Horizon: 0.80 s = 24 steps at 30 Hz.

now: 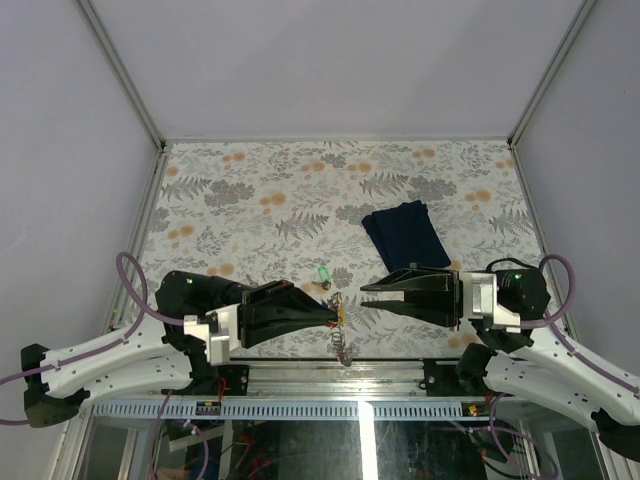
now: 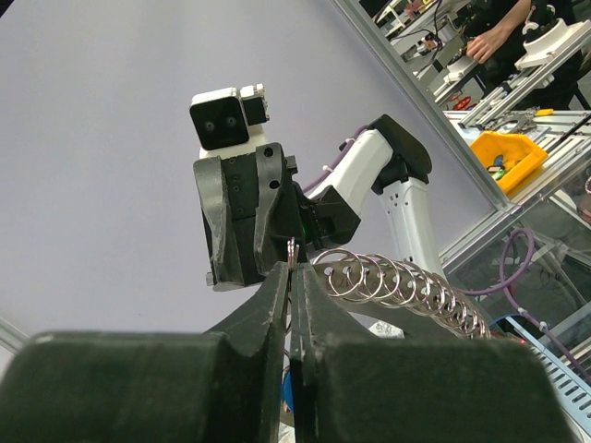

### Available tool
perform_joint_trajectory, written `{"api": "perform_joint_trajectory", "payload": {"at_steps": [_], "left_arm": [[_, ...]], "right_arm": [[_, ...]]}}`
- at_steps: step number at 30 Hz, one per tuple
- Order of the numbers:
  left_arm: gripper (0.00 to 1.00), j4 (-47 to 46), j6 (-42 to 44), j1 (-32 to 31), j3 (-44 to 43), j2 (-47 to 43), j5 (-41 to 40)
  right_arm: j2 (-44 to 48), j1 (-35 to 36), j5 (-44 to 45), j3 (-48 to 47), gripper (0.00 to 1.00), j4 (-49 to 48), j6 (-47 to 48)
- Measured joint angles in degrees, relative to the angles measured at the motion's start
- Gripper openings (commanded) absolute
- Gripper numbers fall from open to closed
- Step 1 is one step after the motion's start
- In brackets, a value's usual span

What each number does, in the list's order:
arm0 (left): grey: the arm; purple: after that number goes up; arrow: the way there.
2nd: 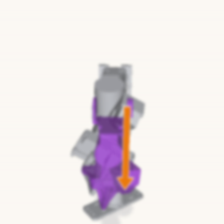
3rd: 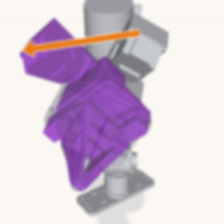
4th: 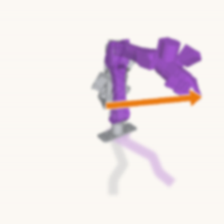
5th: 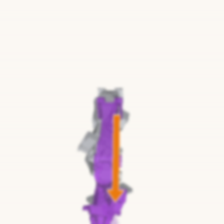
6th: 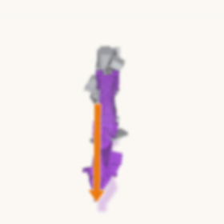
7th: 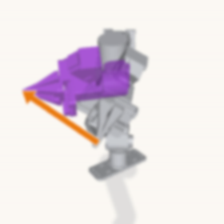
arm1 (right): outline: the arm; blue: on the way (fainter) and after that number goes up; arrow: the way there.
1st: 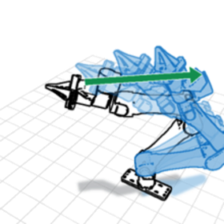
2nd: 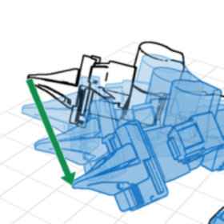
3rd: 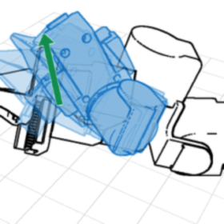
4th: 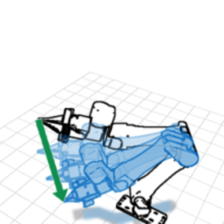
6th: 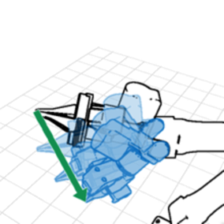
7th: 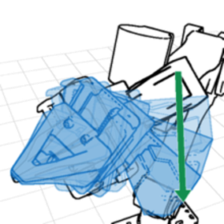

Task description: Put the keys on the keyring

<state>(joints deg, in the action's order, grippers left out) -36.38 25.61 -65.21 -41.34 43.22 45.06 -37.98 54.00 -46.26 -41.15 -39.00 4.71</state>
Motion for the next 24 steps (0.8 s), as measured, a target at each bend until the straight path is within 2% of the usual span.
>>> {"api": "perform_joint_trajectory", "payload": {"at_steps": [24], "left_arm": [[0.00, -1.2, 0.0, 0.0, 0.0, 0.5, -1.0]], "right_arm": [[-3.3, 6.0, 0.1, -0.8, 0.28, 0.5, 4.2]]}}
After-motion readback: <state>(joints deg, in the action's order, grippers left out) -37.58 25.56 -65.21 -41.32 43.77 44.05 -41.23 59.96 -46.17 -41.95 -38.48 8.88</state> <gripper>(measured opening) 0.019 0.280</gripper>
